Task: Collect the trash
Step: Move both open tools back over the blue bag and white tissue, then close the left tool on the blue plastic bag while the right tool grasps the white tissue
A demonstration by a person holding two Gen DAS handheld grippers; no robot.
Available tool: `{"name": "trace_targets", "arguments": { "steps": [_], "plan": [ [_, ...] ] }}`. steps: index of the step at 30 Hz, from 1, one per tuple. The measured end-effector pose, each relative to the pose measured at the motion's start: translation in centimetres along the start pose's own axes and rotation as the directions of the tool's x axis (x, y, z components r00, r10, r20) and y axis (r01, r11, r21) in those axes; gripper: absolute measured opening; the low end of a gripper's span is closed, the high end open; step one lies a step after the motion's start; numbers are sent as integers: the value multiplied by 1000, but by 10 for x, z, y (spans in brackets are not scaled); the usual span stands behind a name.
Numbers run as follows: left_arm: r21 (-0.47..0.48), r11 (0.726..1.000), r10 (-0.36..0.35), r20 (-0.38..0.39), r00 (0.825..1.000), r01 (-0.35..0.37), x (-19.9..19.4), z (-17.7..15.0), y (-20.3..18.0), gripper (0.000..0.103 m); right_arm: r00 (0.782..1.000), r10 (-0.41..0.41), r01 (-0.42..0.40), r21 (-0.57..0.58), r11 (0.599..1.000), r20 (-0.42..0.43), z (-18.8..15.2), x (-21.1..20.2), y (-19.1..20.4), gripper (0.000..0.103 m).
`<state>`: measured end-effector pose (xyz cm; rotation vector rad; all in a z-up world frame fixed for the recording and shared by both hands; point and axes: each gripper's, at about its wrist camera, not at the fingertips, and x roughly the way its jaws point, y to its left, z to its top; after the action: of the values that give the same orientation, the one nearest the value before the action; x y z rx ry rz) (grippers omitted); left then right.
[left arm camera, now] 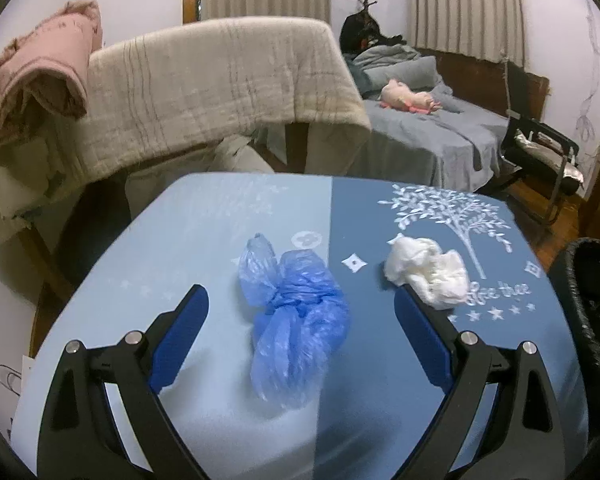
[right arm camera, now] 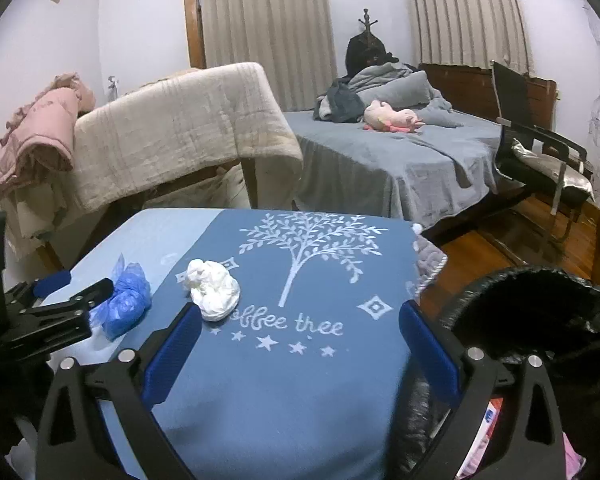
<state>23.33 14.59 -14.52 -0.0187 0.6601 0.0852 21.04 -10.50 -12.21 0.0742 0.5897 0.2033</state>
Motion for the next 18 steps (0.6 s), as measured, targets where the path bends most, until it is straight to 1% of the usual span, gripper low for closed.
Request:
{"name": "trace_targets", "arguments": {
  "steps": [10, 15, 16, 17, 18],
  "plan": [
    [0, 1000, 11, -79, 997, -11, 42, 2, 1, 91, 999, 8, -8, -6, 1000, -38, -4, 28, 7, 97],
    [8, 1000, 5, -145, 989, -3, 61, 1, 1, 91, 999, 9, -9, -9, 1000, -53, -6, 36, 8, 97],
    [9, 1000, 0, -160, 987, 2, 64, 1, 1, 87, 998, 9, -10, -9, 1000, -57, -7, 38, 8, 97],
    [9, 1000, -6, -171, 985, 7, 67, 1, 1, 81, 998, 9, -10, -9, 1000, -59, -7, 40, 9, 97],
    [8, 1000, -12, -187, 982, 14, 71, 0, 1, 79, 998, 10, -11, -9, 1000, -62, -8, 41, 9, 97]
  ]
}}
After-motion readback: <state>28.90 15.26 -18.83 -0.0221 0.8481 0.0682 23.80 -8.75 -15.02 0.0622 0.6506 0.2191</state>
